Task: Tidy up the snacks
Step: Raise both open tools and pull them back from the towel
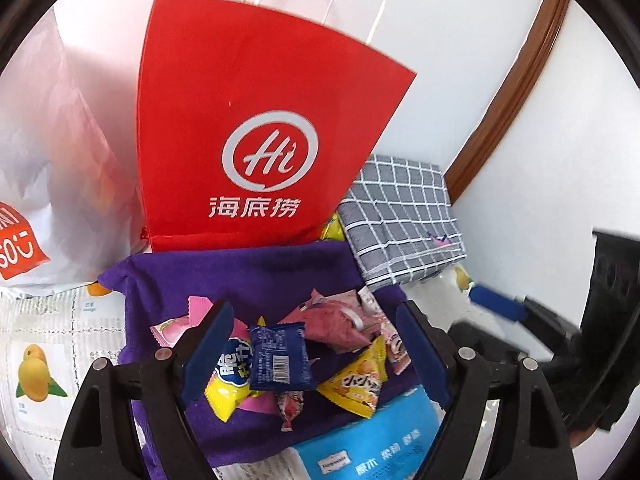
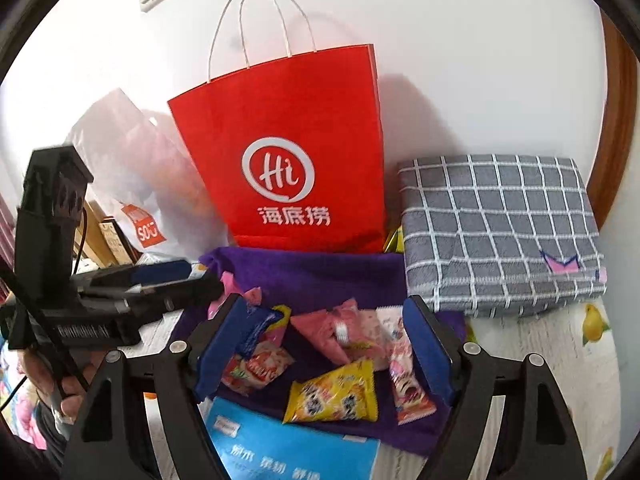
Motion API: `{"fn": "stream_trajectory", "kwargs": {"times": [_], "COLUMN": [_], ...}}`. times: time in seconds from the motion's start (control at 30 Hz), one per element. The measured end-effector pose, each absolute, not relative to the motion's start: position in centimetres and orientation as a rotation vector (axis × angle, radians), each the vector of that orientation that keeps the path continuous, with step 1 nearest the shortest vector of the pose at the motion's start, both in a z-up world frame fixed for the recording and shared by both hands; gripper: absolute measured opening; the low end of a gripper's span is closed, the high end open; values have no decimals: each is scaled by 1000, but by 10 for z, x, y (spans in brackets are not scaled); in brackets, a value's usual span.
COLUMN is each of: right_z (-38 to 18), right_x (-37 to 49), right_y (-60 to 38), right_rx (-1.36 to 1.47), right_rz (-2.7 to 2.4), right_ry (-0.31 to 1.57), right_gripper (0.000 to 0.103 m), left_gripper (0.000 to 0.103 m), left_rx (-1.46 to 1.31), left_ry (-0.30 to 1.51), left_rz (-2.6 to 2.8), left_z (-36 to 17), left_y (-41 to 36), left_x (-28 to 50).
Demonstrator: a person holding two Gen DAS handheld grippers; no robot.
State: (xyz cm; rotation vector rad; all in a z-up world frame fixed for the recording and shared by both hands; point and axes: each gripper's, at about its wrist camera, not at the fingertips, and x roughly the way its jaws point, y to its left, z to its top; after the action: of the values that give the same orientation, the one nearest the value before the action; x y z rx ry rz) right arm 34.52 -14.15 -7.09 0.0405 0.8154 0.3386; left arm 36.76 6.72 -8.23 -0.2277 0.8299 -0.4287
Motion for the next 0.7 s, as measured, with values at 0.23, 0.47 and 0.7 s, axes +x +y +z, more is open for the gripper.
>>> {"fn": "stream_trajectory", "kwargs": {"times": [0.23,0.47,0.7], "right_z": [-62,-51,-48], "right_x": [302,249,204], "right_y": [-149,-161,-160], "right_rx": [21,47,38], "right_rz": [272,241,246], "right_ry": [820,827,819], "right_gripper": [42,44,59], "left_gripper": [69,71,71], "left_rx": [-201,-175,-153], "left_ry": [796,788,800], "left_rz": [-433,-454,-447], "left_z": [-64,-47,-47], "left_y": [64,56,54], "left_x": [351,330,297]}}
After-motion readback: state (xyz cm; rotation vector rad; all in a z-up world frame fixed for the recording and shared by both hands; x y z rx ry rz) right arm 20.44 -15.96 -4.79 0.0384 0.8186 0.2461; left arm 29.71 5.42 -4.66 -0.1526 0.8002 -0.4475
